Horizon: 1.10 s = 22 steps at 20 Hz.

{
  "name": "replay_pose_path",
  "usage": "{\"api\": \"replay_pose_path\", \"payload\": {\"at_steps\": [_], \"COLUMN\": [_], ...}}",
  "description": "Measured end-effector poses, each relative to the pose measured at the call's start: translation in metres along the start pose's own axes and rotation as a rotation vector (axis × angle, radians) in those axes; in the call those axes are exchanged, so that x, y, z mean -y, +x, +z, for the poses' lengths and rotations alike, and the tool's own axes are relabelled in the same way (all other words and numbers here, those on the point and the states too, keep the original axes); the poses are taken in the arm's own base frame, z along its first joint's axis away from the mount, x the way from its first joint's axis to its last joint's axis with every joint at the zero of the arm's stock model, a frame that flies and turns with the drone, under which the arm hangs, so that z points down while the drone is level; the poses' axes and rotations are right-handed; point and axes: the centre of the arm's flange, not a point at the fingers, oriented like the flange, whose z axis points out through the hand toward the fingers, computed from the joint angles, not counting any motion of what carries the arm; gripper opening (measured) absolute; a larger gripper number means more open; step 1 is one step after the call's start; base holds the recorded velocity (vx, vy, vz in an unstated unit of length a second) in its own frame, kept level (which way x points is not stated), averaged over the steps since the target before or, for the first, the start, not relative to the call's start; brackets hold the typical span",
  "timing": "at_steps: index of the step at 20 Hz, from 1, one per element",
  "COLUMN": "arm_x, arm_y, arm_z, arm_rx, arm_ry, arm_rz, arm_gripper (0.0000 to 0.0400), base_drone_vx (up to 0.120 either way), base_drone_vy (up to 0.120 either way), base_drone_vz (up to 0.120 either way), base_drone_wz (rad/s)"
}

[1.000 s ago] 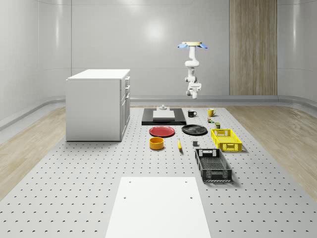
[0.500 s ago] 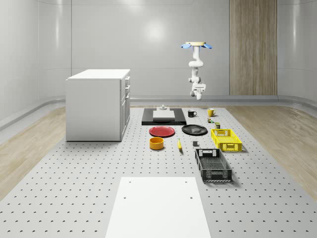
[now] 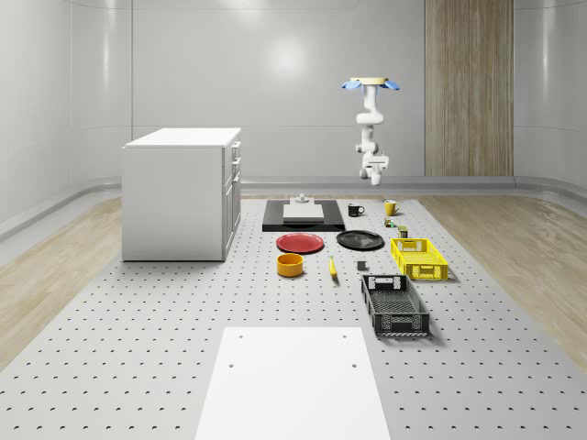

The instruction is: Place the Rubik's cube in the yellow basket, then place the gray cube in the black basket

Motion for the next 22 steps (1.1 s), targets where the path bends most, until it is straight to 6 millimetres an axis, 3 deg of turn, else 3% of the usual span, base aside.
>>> {"api": "replay_pose_path", "payload": {"at_steps": [5,15,22], "arm_x": [0.001,0.006,0.023], "arm_y": [-0.001,-0.008,-0.025], "arm_z": [0.0,0.001,0.006], "arm_rx": [-0.011,-0.08,-0.257], "arm_ry": [-0.005,-0.064,-0.234], "arm_rz": [0.0,-0.001,-0.005], "arm_gripper": [0.04,0.04,0.04], "base_drone_vx": [0.12,0.12,0.12], "base_drone_vy": [0.12,0.0,0.0], "base_drone_vz": [0.0,0.0,0.0], "base_drone_wz": [0.0,0.0,0.0]}}
